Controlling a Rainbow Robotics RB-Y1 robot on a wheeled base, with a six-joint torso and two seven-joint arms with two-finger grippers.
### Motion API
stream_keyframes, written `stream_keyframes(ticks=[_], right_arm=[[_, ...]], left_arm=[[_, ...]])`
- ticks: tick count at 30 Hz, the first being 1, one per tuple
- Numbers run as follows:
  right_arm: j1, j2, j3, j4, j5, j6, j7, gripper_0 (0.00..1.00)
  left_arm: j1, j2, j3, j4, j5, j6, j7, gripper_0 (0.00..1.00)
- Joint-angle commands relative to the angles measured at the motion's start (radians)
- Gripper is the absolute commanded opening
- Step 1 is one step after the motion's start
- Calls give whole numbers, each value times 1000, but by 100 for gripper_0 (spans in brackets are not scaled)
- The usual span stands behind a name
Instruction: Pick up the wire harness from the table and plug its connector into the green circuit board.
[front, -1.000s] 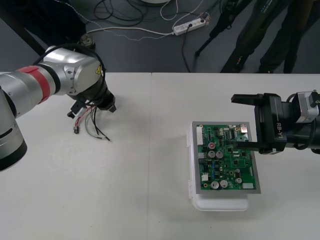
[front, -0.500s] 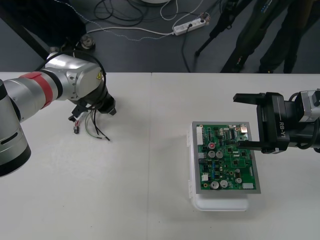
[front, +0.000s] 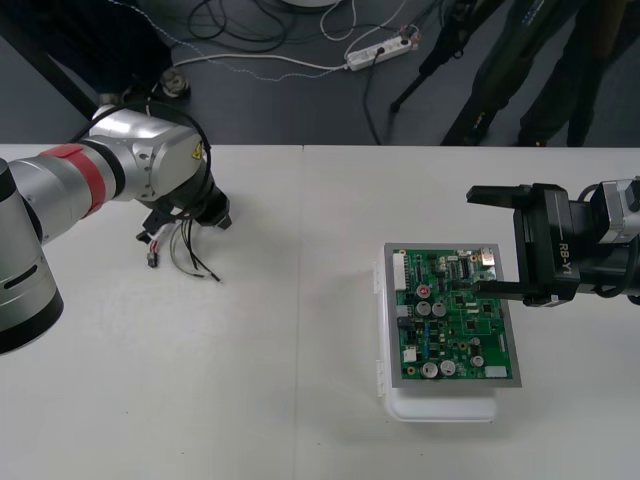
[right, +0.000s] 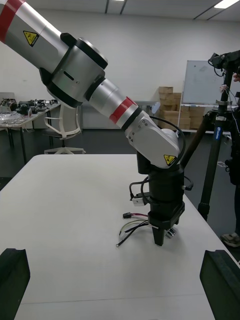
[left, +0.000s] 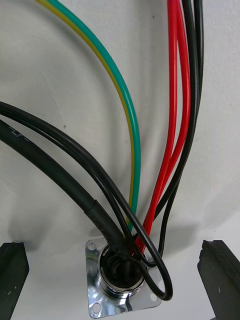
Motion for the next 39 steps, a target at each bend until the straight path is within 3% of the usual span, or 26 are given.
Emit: stream_keyframes(ticks=[1, 2, 29, 39], right_arm=[[-29, -36, 14, -10, -19, -1, -9, 100], [-29, -37, 14, -11, -19, -1, -9, 100], [-29, -36, 14, -14, -16, -1, -30, 100], [-29, -36, 15, -13, -16, -1, -30, 100]], left_arm=[[16, -17, 3, 11, -4, 44, 47, 35], [16, -17, 3, 10, -4, 44, 47, 0], [16, 0, 3, -1, 13, 32, 47, 0], [15, 69, 63, -107, 34, -55, 49, 0]])
